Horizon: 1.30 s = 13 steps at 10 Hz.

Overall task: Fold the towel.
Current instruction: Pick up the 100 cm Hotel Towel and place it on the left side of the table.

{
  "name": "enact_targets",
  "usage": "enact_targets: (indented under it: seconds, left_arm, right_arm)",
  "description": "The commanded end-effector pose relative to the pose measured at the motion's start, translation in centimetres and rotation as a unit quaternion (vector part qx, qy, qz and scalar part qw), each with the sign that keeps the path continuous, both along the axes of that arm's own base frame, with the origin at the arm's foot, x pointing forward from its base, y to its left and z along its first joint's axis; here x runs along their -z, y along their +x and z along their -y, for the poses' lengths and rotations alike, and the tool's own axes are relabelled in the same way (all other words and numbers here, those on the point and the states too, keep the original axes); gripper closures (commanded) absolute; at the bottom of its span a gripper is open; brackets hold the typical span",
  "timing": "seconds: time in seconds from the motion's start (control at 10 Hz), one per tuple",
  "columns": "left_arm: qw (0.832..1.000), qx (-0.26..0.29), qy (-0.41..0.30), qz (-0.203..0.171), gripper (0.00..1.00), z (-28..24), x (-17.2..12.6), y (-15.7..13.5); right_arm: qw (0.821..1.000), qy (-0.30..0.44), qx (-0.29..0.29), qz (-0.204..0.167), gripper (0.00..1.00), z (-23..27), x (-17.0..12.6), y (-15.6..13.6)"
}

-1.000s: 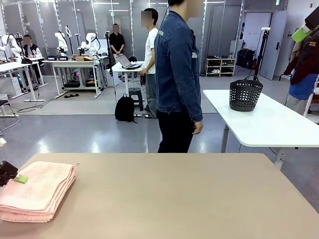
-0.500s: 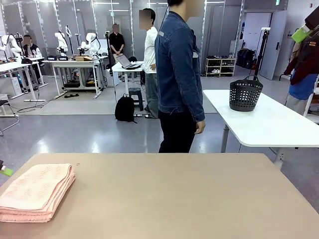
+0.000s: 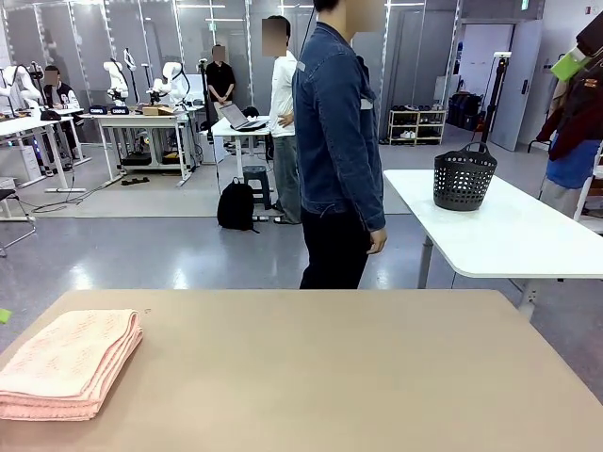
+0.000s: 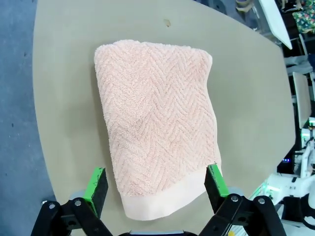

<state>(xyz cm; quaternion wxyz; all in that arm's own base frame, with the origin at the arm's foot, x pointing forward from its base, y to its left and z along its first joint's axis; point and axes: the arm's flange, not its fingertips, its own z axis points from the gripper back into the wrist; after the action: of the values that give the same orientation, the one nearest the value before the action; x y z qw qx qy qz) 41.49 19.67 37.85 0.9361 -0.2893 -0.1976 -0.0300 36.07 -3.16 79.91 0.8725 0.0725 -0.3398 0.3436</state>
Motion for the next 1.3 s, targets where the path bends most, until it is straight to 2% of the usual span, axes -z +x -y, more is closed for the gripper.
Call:
enact_targets:
  seconds: [0.0,1.2]
  left_arm:
    - [1.0,0.002,0.001,0.001,0.0,-0.52,0.58,0.68]
    - [1.0,0.002,0.001,0.001,0.0,-0.52,0.58,0.68]
  right_arm:
    - [1.0,-0.001,0.001,-0.004,0.0,0.01,-0.03,0.02]
    - [1.0,-0.001,0.001,-0.004,0.0,0.01,-0.03,0.02]
